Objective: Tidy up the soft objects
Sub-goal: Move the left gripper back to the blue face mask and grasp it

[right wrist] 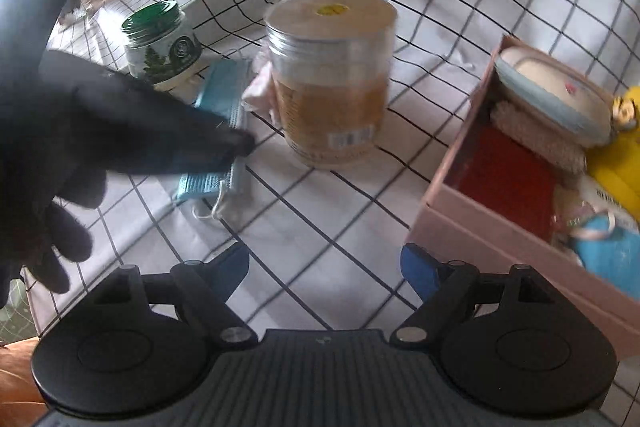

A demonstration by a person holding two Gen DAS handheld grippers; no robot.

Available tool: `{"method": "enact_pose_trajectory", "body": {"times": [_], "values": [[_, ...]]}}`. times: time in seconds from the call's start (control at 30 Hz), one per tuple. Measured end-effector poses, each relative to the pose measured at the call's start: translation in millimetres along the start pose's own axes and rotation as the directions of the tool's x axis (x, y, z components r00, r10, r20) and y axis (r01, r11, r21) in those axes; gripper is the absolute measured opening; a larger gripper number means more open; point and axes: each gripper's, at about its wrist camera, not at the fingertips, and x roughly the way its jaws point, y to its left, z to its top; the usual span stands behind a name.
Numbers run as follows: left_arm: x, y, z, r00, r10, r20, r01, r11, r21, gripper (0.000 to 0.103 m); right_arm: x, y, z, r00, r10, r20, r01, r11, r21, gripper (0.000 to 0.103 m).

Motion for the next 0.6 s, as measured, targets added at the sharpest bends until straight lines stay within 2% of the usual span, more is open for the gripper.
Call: {"method": "enact_pose_trajectory", "body": {"times": [0.13,0.27,0.37,0.43,0.53,0.6], "values": [[-11.0,4.9,-18.7,0.998,0.065,0.007,-0.065,0.994,0.087,0.029,1.6,-5.3,-5.9,1.000,0.009,0.001,-0.009,1.000,0.028,0.085],[-24.4,28.9,-33.7,0.996,0.088,-0.022,-0.087,0.994,0.065,0.028,2.8,-1.1,-7.2,1.000,0.018,0.014,-0.019,0.999,0.029,0.089],[-39.1,56.4,-33.7,1.000,0.020,0.005,-0.020,0.998,-0.066,0.028,5.6,4.7,-9.4,1.000,0.011,0.024,-0.011,1.000,0.013,0.095],[-43.0,68.8,-29.0,0.999,0.010,0.033,-0.005,0.989,-0.149,0.028,7.1,11.1,-12.2,1.000,-0.002,0.026,0.002,1.000,-0.014,0.099],[-32.7,87.4,-16.4,0.999,-0.003,0.039,0.014,0.959,-0.282,0.028,9.6,20.0,-15.3,1.000,-0.015,0.025,0.016,0.998,-0.056,0.103],[-20.9,98.6,-10.4,0.998,-0.048,0.030,0.056,0.923,-0.382,0.028,9.2,22.0,-16.6,0.999,-0.016,0.031,0.018,0.998,-0.055,0.103]]}}
